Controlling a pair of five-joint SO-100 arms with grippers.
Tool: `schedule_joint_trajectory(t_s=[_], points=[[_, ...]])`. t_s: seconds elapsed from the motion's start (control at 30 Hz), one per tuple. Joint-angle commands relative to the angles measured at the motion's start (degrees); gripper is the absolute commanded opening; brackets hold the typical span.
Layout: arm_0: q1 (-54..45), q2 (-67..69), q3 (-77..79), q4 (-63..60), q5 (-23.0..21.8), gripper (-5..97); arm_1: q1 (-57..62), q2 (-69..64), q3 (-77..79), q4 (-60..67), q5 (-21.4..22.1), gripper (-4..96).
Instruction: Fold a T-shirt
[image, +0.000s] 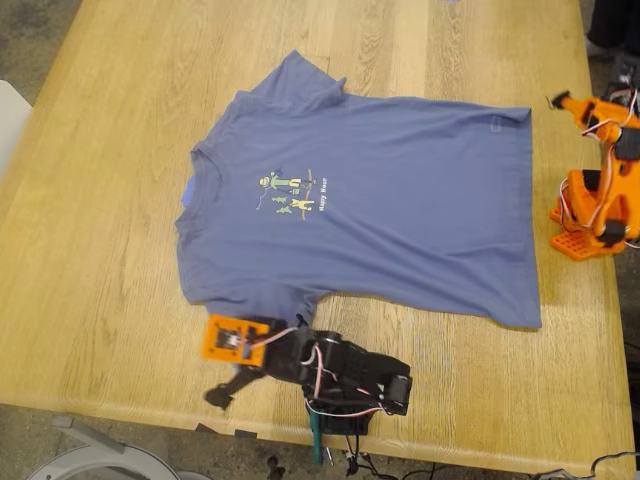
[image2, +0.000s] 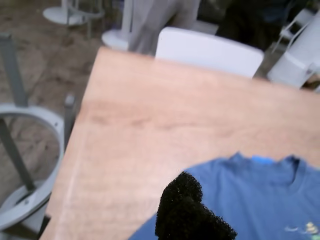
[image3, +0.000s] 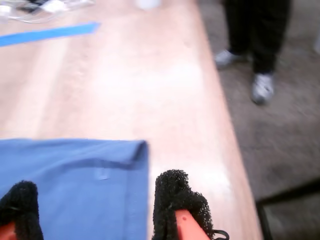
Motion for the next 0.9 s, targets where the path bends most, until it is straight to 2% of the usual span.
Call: schedule_joint_trajectory(t_s=[0.0,0.1,0.23,0.33,0.47,0.7,0.87], points=[[7.8,-7.5,-11.3,-5.7,-1.0,62,-8.8,-4.6,-9.4,1.8,-0.3,37.2],[15.2,-11.2,-11.2,-10.5,0.1,65,-19.5,-8.6,-14.7,4.1,-1.1,37.8],[26.8,-15.8,-5.9,-23.1,0.5,65,-33.2,-16.7,-22.1,4.0,-1.2,38.4],[31.9,-22.5,-4.8,-30.7,0.8,65,-42.5,-25.2,-30.4,5.3,-0.8,38.7],[33.0,-33.0,-7.4,-37.9,-0.3,65,-53.8,-34.5,-41.0,11.1,0.9,38.5],[34.9,-47.8,-9.2,-53.8,-5.6,67,-67.7,-47.2,-50.7,15.6,3.3,37.9],[37.7,-58.4,-12.9,-61.1,-6.1,67,-79.1,-55.8,-58.3,18.8,6.0,37.3]])
